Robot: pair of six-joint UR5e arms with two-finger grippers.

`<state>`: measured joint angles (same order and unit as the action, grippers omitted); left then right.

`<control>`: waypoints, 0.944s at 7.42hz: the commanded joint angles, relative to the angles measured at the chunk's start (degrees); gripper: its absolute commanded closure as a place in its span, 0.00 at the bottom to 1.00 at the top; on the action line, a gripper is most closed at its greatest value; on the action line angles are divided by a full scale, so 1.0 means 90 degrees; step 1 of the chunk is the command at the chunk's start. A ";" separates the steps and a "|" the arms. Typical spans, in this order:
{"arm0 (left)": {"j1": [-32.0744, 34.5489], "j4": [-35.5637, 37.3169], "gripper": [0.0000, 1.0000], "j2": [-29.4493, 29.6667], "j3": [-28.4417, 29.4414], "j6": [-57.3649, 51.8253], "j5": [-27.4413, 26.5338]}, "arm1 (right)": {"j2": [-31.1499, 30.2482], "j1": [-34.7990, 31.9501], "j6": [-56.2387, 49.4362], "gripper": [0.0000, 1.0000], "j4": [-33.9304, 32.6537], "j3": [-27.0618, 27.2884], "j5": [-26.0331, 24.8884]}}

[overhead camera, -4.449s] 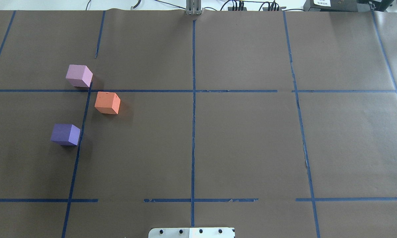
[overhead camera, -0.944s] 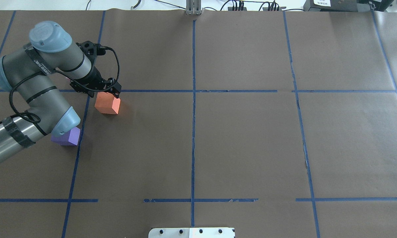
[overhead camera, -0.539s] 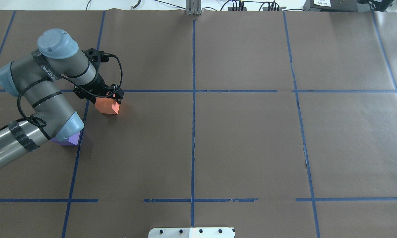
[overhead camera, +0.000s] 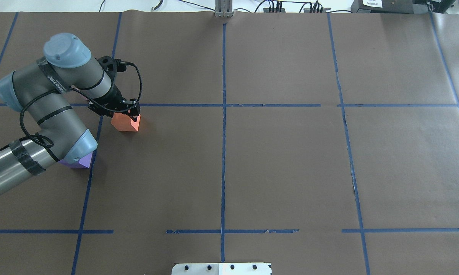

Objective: Arrange blocks in a line
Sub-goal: 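Grasp the orange cube with the left gripper and lift it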

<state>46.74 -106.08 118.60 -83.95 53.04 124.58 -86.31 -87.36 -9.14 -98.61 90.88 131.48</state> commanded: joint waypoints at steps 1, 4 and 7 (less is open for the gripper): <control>0.0545 0.0377 0.98 -0.0062 -0.0542 -0.0034 0.0103 | 0.0000 0.0000 0.0000 0.00 0.0000 0.0000 0.0000; 0.1056 0.0859 0.98 -0.1094 -0.1890 -0.0093 0.0123 | 0.0000 0.0000 0.0000 0.00 0.0000 0.0000 0.0000; 0.1096 0.0840 0.97 -0.1665 -0.2060 -0.0718 0.0113 | 0.0000 0.0000 0.0000 0.00 0.0000 0.0000 0.0000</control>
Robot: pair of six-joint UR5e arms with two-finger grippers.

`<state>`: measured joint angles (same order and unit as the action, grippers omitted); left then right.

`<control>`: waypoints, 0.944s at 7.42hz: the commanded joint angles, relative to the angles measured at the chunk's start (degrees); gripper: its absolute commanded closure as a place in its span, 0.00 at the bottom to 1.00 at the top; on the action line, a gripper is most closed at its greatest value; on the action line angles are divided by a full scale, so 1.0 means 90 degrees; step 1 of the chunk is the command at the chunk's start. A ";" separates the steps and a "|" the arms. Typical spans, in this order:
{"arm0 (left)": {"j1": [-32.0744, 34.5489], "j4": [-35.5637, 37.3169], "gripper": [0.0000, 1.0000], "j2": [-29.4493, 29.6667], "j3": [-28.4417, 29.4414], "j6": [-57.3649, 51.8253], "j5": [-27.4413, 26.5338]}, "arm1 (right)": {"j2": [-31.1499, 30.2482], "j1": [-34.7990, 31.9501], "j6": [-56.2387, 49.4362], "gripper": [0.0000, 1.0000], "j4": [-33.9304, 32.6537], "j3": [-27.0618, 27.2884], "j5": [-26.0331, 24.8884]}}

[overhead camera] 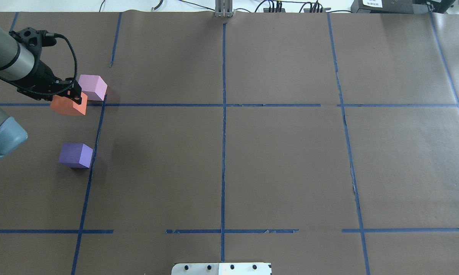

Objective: Arrange blocks in a line
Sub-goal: 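Carry the orange cube with the left gripper to just below the pink cube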

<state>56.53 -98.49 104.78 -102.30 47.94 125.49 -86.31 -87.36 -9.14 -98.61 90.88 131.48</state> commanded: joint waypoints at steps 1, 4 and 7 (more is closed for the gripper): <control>-0.0060 -0.0042 0.98 -0.0013 0.0222 -0.0141 0.0012 | 0.0000 0.0000 0.0000 0.00 0.0000 0.0000 0.0000; -0.0070 -0.0082 0.97 0.0252 0.0682 -0.0170 0.0012 | 0.0000 0.0000 0.0000 0.00 0.0000 0.0000 0.0000; -0.0119 -0.0373 0.97 0.0340 0.1218 -0.0170 0.0031 | 0.0000 -0.0010 0.0000 0.00 0.0000 0.0000 0.0000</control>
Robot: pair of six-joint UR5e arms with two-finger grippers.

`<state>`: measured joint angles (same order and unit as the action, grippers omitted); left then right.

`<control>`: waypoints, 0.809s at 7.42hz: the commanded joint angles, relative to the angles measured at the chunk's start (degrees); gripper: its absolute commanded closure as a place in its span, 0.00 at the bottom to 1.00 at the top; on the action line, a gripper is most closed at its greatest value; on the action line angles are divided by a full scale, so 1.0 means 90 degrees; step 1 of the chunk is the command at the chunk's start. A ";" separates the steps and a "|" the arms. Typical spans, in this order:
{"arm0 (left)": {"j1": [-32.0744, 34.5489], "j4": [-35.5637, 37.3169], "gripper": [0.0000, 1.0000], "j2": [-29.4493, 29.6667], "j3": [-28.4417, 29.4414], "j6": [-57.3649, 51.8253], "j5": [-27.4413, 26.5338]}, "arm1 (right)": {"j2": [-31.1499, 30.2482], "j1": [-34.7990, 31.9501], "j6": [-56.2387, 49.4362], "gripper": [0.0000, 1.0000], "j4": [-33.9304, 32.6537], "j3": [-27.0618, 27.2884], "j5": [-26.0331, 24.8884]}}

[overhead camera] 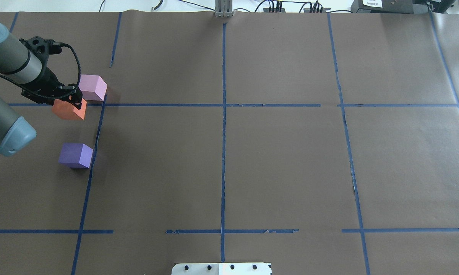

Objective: Arrange blocks in a line
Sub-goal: 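Carry the orange cube with the left gripper to just below the pink cube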

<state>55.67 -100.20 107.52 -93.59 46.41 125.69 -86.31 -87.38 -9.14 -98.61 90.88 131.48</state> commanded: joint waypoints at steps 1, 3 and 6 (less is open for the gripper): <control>-0.0053 -0.0321 0.97 0.0036 0.0397 0.0009 0.0018 | 0.0000 0.0002 0.0000 0.00 0.0000 0.0000 0.0000; -0.0150 -0.0526 0.97 0.0065 0.0563 -0.0001 0.0145 | 0.0000 0.0002 0.0000 0.00 0.0000 0.0000 0.0000; -0.0414 -0.0781 0.96 0.0104 0.0750 0.0028 0.0155 | 0.0000 0.0002 0.0000 0.00 0.0000 0.0000 0.0000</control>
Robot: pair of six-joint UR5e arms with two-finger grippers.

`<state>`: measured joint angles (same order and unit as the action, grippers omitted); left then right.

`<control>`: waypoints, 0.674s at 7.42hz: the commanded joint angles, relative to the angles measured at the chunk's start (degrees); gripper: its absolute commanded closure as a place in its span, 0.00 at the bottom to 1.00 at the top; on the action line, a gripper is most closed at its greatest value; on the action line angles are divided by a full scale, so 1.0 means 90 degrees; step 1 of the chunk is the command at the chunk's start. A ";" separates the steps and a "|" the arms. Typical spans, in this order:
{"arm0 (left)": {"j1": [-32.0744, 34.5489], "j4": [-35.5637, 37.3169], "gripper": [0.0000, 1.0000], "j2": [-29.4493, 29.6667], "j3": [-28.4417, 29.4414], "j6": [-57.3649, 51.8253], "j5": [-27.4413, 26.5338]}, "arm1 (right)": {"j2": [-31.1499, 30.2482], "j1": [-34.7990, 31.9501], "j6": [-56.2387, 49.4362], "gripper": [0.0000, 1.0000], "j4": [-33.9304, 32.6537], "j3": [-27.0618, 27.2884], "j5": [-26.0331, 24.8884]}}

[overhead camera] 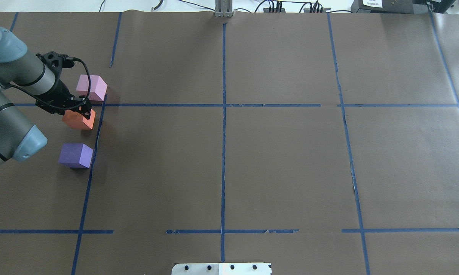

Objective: Arrange blocks in a line
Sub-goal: 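Carry the orange cube with the left gripper to just below the pink cube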

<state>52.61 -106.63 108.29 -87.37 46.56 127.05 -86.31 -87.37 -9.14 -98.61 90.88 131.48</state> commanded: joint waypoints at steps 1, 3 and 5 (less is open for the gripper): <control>-0.0075 -0.0067 0.96 0.0019 0.0069 0.0012 0.0005 | 0.0000 0.0000 0.0000 0.00 0.0000 0.0000 0.0000; -0.0084 -0.0067 0.83 0.0009 0.0098 0.0012 0.0014 | 0.0000 0.0000 0.0000 0.00 0.0000 0.0000 0.0000; -0.0084 -0.0067 0.68 0.0009 0.0127 0.0012 0.0092 | 0.0000 0.0000 0.0000 0.00 0.0000 0.0000 0.0000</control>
<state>51.87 -107.22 108.37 -86.38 46.67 127.59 -86.31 -87.36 -9.14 -98.61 90.88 131.48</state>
